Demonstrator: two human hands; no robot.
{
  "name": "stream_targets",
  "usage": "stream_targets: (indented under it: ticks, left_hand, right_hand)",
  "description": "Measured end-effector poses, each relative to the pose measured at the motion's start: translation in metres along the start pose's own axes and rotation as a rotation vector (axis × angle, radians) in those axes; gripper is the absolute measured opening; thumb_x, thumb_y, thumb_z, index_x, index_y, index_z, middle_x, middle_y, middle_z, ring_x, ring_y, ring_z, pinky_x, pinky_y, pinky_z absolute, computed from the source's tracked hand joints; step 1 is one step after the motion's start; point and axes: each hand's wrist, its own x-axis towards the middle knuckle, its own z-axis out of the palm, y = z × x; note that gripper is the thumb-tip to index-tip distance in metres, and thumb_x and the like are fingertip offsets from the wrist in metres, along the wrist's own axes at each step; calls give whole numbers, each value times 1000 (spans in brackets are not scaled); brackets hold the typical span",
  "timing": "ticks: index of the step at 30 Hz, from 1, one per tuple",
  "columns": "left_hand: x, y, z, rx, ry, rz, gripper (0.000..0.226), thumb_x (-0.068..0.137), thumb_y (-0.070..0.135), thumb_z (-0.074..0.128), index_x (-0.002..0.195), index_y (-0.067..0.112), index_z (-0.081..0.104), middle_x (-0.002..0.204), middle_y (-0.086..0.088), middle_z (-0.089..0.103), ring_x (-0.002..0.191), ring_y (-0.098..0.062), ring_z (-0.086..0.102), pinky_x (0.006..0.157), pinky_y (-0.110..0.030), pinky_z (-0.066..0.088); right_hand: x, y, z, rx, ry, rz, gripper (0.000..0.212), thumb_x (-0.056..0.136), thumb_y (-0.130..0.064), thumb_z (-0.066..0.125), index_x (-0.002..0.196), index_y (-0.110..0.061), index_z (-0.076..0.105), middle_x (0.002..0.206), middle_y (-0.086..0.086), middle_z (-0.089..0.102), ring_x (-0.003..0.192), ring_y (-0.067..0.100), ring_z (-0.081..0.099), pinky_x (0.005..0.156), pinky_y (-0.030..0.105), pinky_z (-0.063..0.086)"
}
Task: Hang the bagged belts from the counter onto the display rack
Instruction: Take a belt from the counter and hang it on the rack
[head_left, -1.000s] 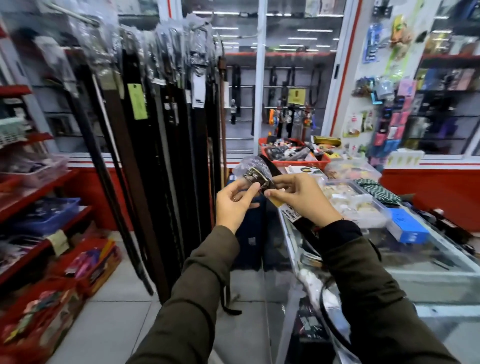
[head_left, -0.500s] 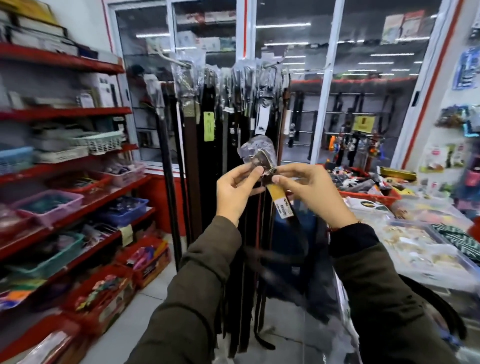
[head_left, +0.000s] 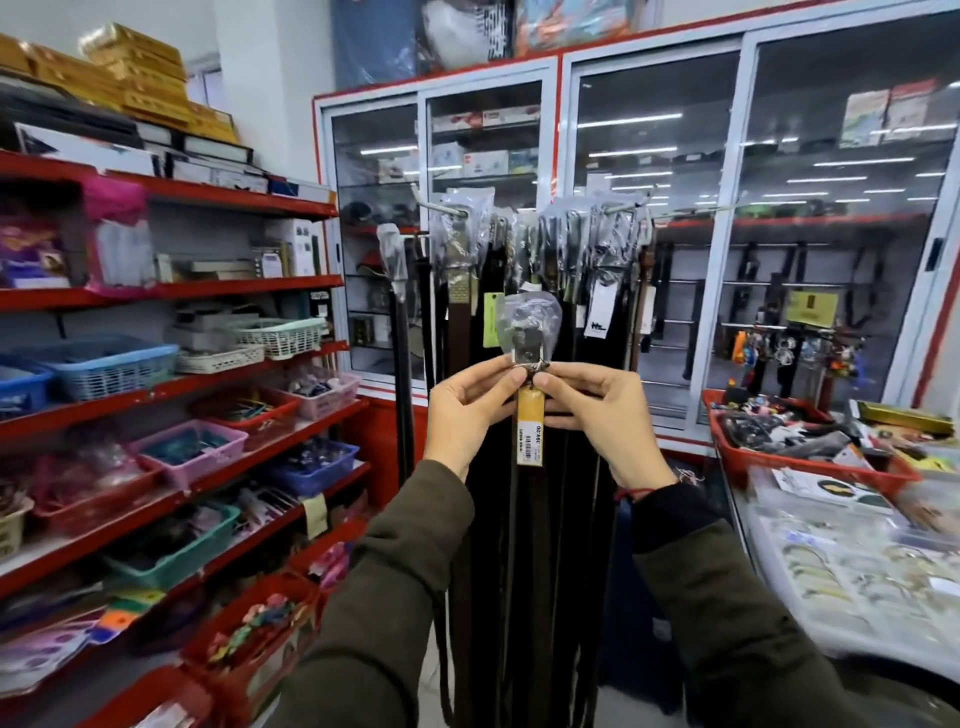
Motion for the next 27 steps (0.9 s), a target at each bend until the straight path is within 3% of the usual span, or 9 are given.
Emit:
stream_targets:
  ticks: [8, 12, 15, 18, 27]
  left_hand:
    - [38, 48, -30, 10, 61, 133, 23, 89, 8, 73, 112, 10, 74, 104, -7, 79, 95, -15, 76, 77, -24, 62]
    - [65, 78, -43, -28, 110, 209, 22, 87, 9, 77, 109, 10, 75, 103, -9, 79, 96, -20, 76, 79, -27, 61]
    - [84, 97, -47, -63, 152, 239, 26, 86, 10, 78, 111, 6, 74, 107, -14, 78, 93, -20, 76, 82, -29, 62]
    - [99, 109, -50, -93, 148, 248, 21, 87, 7, 76, 108, 6, 74, 107, -16, 76, 88, -19, 75, 79, -27, 63]
    - [118, 107, -56, -92, 95, 163, 23, 90, 12, 74, 111, 2, 74, 104, -16, 78, 85, -19, 76, 76, -26, 63]
  right_hand:
    - [40, -26, 58, 115, -67, -57, 30, 90, -13, 75, 116, 1, 74, 99, 17, 80, 81, 22, 79, 70, 30, 65]
    - [67, -50, 91, 154, -76, -100, 31, 89, -8, 75, 117, 6, 72, 101, 23, 77, 69, 15, 76, 67, 28, 66]
    - [88, -65, 112, 172, -56, -120, 35, 86, -8, 78, 116, 6, 69, 104, 27, 76, 71, 23, 74, 66, 31, 65]
    - [105, -73, 127, 174, -10, -142, 38, 83, -9, 82, 116, 2, 66, 99, 25, 77, 74, 28, 75, 61, 31, 66]
    - [116, -68, 133, 174, 48, -157, 29, 84, -11, 81, 109, 3, 74, 82, 18, 76, 57, 14, 73, 53, 23, 60]
